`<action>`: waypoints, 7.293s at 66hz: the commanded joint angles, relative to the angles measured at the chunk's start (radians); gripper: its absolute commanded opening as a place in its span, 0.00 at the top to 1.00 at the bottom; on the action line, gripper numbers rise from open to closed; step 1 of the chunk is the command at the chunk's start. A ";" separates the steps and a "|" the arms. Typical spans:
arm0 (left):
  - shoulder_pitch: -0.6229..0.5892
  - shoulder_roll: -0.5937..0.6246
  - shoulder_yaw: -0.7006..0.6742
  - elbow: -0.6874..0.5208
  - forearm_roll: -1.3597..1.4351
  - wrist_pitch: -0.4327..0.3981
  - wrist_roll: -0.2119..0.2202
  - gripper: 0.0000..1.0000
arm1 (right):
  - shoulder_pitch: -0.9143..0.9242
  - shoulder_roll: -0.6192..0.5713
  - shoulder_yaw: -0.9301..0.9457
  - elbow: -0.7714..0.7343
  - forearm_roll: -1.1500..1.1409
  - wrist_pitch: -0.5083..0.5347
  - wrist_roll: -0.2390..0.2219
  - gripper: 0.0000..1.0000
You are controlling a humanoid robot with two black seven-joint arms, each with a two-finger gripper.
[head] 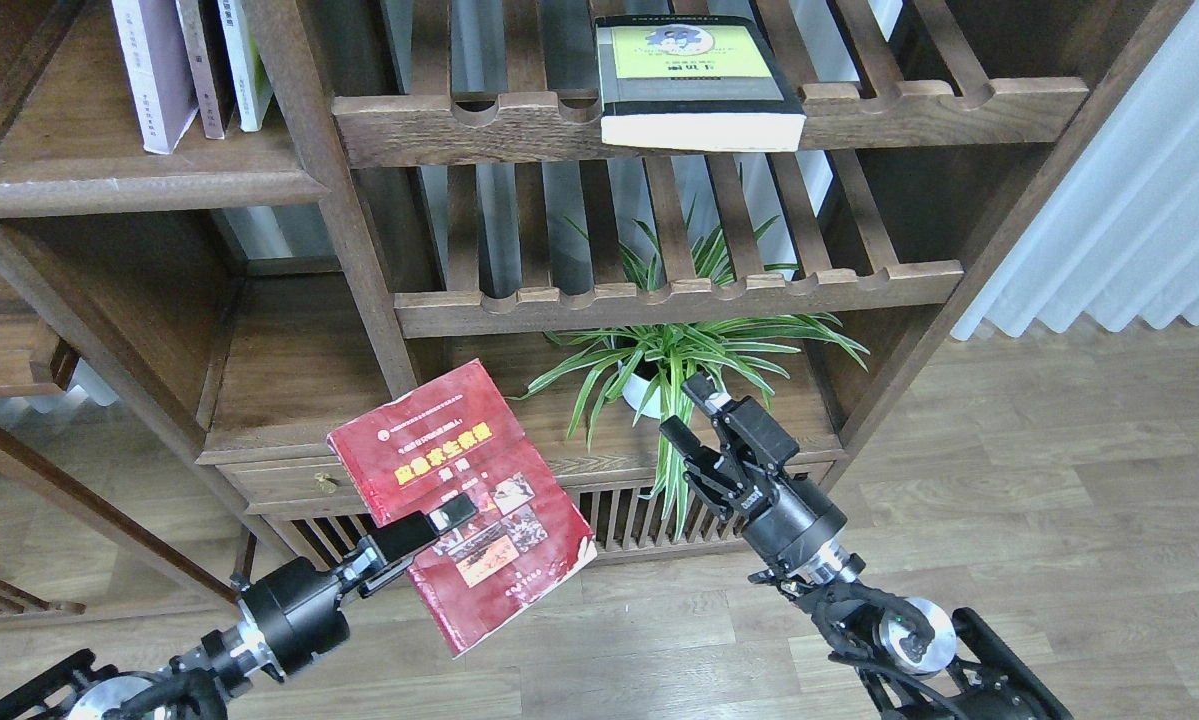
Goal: Organize books on shelf
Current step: 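Release the right gripper and carry the red book away with the left gripper, then place the red book onto the side shelf with the left gripper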
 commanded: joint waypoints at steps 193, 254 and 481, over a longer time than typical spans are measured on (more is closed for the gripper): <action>-0.583 0.796 -0.120 0.031 -0.042 0.000 0.154 0.90 | 0.043 0.000 -0.067 -0.126 -0.130 0.000 0.004 0.13; -0.688 0.748 -0.161 0.111 -0.019 0.000 0.179 0.90 | 0.053 0.000 -0.090 -0.126 -0.130 0.000 0.004 0.13; -0.769 0.153 -0.319 0.450 0.554 0.320 -0.194 0.65 | 0.051 0.000 -0.115 -0.094 -0.130 0.000 0.004 0.13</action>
